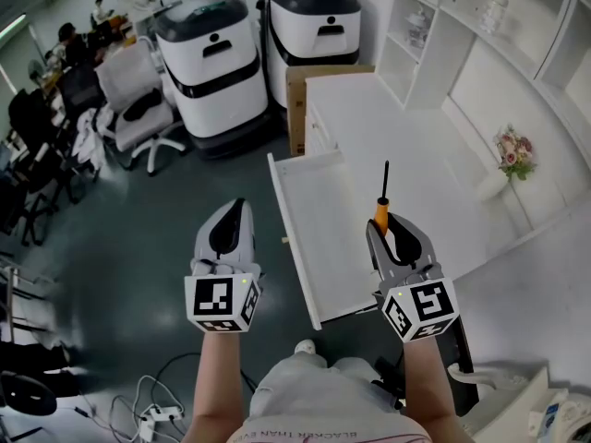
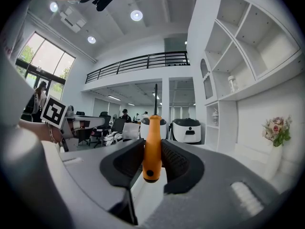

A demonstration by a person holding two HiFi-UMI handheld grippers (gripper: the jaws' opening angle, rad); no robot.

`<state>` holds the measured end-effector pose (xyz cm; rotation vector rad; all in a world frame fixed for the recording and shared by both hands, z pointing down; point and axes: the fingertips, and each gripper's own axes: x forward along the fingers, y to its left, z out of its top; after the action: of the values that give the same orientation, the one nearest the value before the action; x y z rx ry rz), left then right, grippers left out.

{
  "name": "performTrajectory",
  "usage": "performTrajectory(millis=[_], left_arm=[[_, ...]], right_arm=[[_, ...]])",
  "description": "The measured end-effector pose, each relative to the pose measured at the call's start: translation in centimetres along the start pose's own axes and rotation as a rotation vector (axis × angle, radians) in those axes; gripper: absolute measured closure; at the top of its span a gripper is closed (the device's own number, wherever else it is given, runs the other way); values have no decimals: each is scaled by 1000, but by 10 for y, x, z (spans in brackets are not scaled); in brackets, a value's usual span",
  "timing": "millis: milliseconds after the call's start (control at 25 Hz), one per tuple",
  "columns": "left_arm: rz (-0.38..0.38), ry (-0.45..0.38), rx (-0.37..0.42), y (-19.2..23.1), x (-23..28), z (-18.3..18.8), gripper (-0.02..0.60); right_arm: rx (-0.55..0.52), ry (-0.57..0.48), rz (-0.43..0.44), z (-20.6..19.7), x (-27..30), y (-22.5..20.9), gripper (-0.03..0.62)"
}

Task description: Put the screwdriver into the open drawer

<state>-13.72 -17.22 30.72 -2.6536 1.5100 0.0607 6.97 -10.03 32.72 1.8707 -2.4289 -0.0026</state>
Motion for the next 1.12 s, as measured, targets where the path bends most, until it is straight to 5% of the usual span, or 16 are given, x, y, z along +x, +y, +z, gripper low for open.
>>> performTrajectory(millis=[1120], left_arm=[[-10,68,-43,-19,57,-36,569]], right_arm=[[54,103,-19,-38,41,-52,480]])
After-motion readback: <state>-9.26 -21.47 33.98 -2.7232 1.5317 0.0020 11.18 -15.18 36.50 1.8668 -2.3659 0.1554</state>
